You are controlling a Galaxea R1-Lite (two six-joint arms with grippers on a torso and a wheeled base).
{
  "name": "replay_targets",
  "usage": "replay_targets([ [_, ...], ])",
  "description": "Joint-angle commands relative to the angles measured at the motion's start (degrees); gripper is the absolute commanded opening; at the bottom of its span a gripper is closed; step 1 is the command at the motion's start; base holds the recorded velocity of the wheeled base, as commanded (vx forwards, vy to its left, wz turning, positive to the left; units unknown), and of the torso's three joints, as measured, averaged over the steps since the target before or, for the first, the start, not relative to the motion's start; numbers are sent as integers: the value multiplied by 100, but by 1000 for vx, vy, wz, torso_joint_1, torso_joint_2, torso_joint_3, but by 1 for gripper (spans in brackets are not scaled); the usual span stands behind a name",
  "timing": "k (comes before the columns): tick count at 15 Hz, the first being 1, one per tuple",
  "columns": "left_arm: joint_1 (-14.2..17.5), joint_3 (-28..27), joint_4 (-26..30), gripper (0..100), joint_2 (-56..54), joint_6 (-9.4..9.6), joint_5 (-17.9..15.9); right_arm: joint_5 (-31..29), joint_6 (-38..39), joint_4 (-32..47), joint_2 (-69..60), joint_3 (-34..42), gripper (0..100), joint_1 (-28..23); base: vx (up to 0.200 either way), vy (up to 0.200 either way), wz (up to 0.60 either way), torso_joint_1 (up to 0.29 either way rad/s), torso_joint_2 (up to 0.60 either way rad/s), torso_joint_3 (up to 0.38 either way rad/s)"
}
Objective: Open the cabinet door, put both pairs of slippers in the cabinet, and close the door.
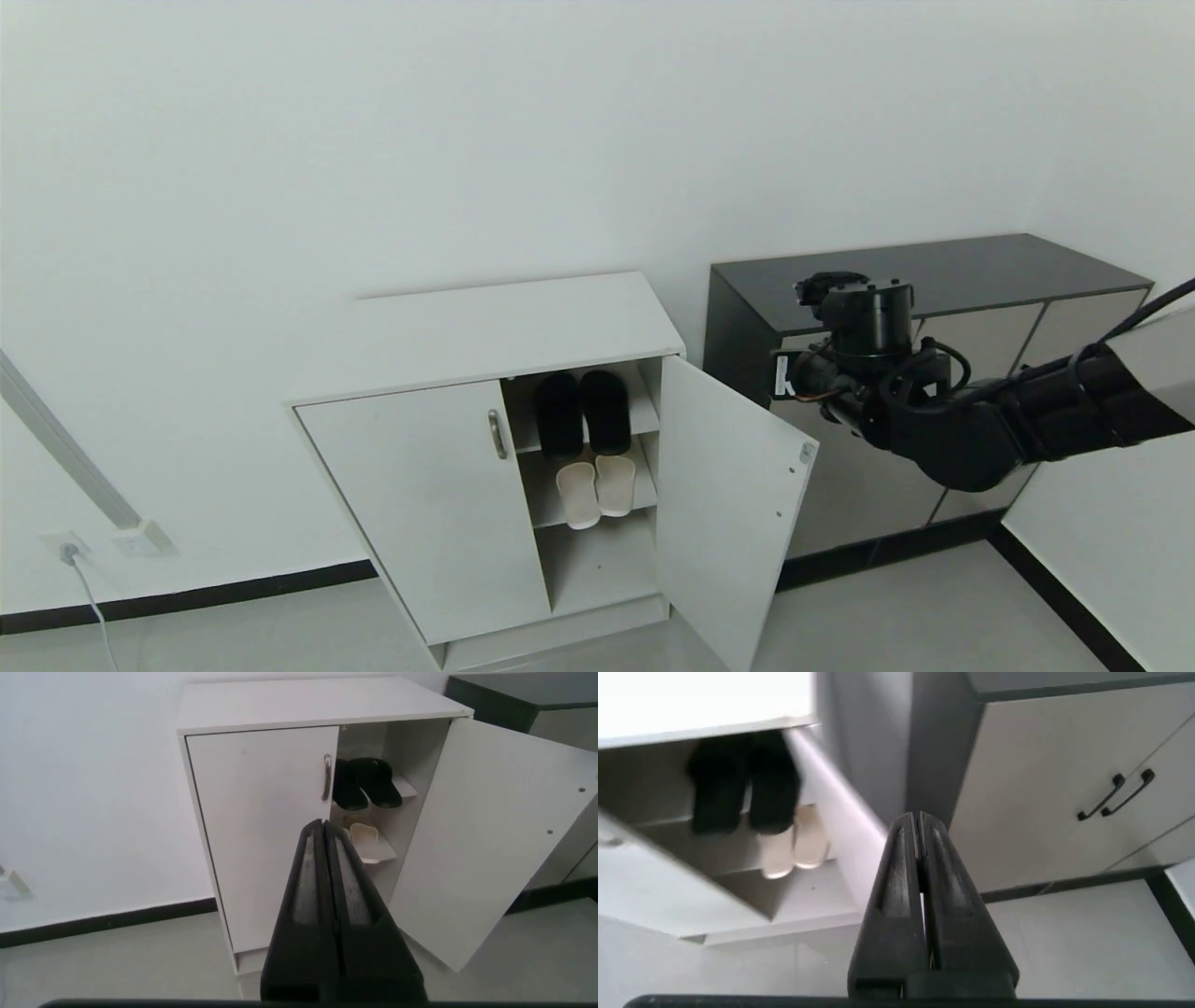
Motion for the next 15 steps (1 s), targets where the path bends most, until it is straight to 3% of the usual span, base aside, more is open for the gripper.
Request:
replay_targets([
  [1,1,0,-1,0,7,-1,1,109,-3,52,472,-361,0,-247,0,0,0,0,0,0],
  [15,1,0,-1,0,7,-1,1,373,49,52,1167,-397,0,-475,0,0,0,0,0,0],
])
